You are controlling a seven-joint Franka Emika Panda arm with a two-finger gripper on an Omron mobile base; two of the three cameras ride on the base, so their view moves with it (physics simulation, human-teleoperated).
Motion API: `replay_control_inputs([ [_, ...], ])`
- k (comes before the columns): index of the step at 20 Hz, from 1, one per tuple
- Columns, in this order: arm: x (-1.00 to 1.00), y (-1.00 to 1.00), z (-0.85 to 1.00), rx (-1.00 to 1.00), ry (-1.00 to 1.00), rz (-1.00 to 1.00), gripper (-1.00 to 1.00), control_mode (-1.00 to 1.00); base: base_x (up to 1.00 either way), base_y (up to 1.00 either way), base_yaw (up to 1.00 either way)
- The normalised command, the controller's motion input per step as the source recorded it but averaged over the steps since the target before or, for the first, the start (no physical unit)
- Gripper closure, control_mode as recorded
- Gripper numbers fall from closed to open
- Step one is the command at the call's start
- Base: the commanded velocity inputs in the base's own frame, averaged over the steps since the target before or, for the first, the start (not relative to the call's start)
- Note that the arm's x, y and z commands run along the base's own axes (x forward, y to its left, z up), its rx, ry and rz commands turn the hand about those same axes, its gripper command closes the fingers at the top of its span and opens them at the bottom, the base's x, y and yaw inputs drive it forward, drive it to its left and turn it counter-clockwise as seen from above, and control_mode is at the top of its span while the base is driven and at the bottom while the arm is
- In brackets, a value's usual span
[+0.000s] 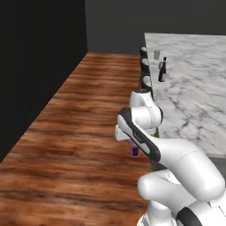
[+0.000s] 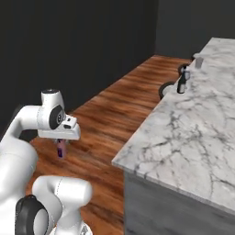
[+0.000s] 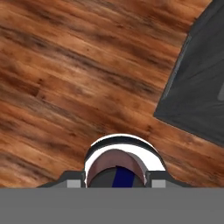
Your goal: There is a wine glass and glass cup on the dining counter. Place the wine bottle next to the wine glass and the juice bottle next to the glass cup.
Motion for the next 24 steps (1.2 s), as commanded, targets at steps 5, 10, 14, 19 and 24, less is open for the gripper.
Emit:
replay_control_inputs([
  [5,0.00,0.00,0.00,0.00,0.00,0.00,1.00,1.00,0.56,0.40,-0.47],
  [10,0.00,0.00,0.00,0.00,0.00,0.00,1.00,1.00,0.52,0.51,-0.37],
  [14,0.00,0.00,0.00,0.00,0.00,0.00,1.00,1.00,0.50,0.57,-0.30],
  [19,0.00,0.00,0.00,0.00,0.00,0.00,1.00,1.00,0.48,0.64,-0.23],
  [24,0.00,0.00,0.00,0.00,0.00,0.00,1.00,1.00,0.46,0.67,-0.20],
])
